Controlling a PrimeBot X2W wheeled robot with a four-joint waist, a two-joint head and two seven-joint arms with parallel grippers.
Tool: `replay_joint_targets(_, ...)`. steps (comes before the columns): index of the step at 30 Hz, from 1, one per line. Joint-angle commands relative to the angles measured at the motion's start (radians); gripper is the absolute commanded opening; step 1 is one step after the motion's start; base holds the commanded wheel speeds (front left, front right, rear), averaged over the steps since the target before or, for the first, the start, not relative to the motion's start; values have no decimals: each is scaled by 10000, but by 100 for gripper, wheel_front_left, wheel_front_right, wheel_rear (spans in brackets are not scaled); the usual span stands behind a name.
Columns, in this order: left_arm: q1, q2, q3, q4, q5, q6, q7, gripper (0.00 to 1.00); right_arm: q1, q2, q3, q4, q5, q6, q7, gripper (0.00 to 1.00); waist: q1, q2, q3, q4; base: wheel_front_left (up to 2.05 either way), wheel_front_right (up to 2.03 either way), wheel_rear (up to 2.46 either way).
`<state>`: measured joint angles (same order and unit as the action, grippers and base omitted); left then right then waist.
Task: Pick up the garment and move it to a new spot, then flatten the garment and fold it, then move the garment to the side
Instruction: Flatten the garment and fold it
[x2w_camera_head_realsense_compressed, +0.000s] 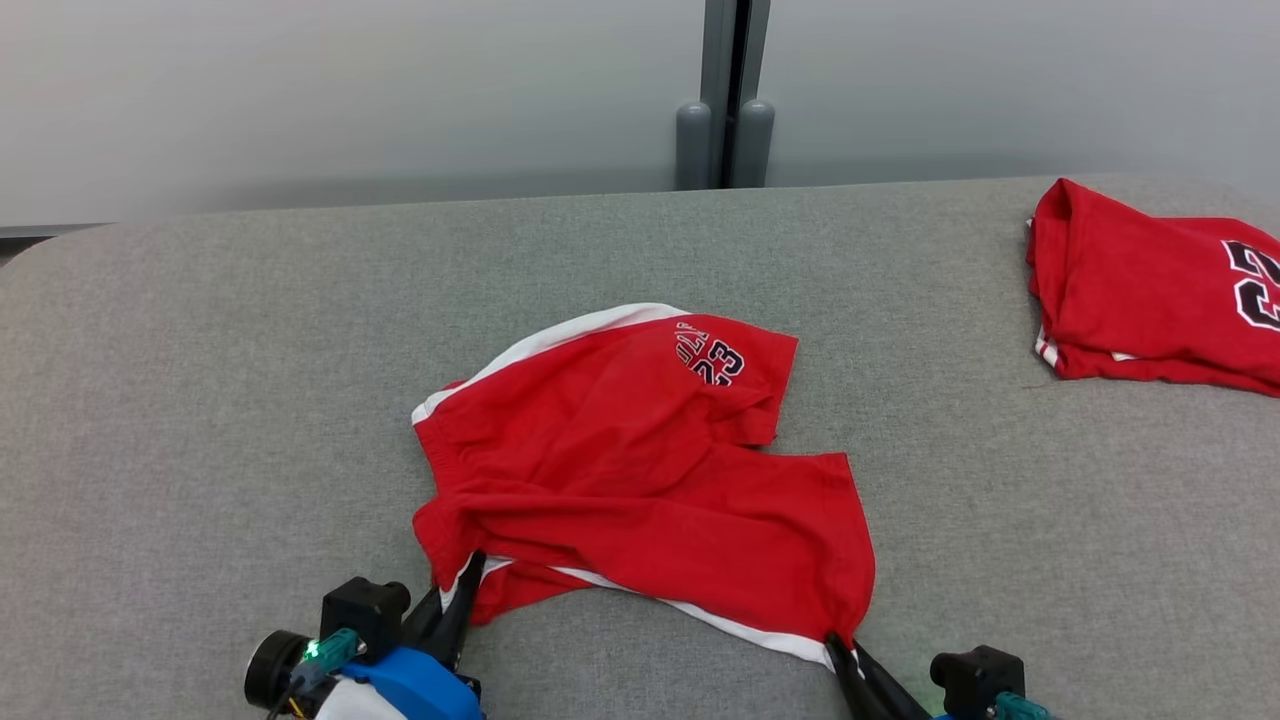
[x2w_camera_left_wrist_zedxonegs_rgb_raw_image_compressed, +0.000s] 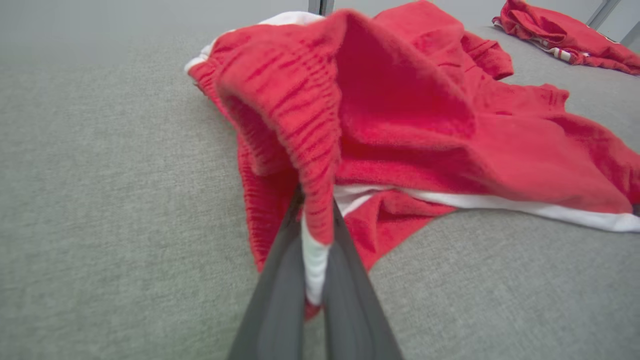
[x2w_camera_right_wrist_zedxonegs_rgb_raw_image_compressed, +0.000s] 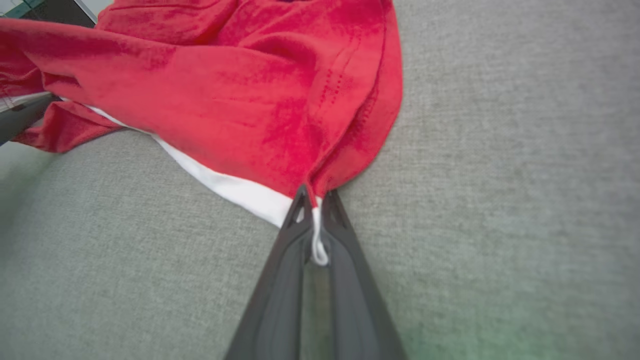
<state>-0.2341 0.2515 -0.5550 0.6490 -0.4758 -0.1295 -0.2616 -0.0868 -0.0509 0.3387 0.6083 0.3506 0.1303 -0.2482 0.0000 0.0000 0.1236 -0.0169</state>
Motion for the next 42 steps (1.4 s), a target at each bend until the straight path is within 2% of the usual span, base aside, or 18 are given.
replay_joint_targets(1, -141, 67, -45, -235, -108, -16, -46, 0, -81, 8, 99, 42, 133, 9, -22, 0, 0, 0, -41, 4, 0, 0, 0)
replay_joint_targets(4, 12, 141, -258, -696, -240, -15, -46, 0, -226, -3, -41, -280, 414, 8, -109, 0, 0, 0, -110, 10, 0, 0, 0)
replay_joint_targets(13, -649, 838, -454, -2872, -713, -15, -46, 0, -1250, -105, -673, -1863, -40, 8, -20, 0, 0, 0, -53, -34, 0, 0, 0)
replay_joint_targets(18, -2023, 1348, -324, -3635, -1110, -15, 21, 0, -2754, -246, -909, -2626, 176, 8, 311, 0, 0, 0, 394, -70, 0, 0, 0)
replay_joint_targets(23, -3745, 1732, -279, -3792, -1435, -16, 289, 0, -4551, -203, -969, -2796, 401, 8, 599, 0, 0, 0, 1068, -209, 0, 0, 0)
replay_joint_targets(29, -6963, 2096, -366, -3425, -1928, -16, 704, 0, -8102, -84, -1353, -1849, 764, 8, 770, 0, 0, 0, 2376, -383, 0, 0, 0)
replay_joint_targets(37, -11176, 1823, -1001, -1967, -2618, -16, 626, 0, -12709, -17, -2135, 409, 1254, 8, 465, 0, 0, 0, 3591, -410, 0, 0, 0)
replay_joint_targets(42, -12859, 1667, -1519, -1311, -3069, -16, 339, 0, -14386, -24, -2303, 1547, 1297, 8, 121, 0, 0, 0, 3878, -434, 0, 0, 0)
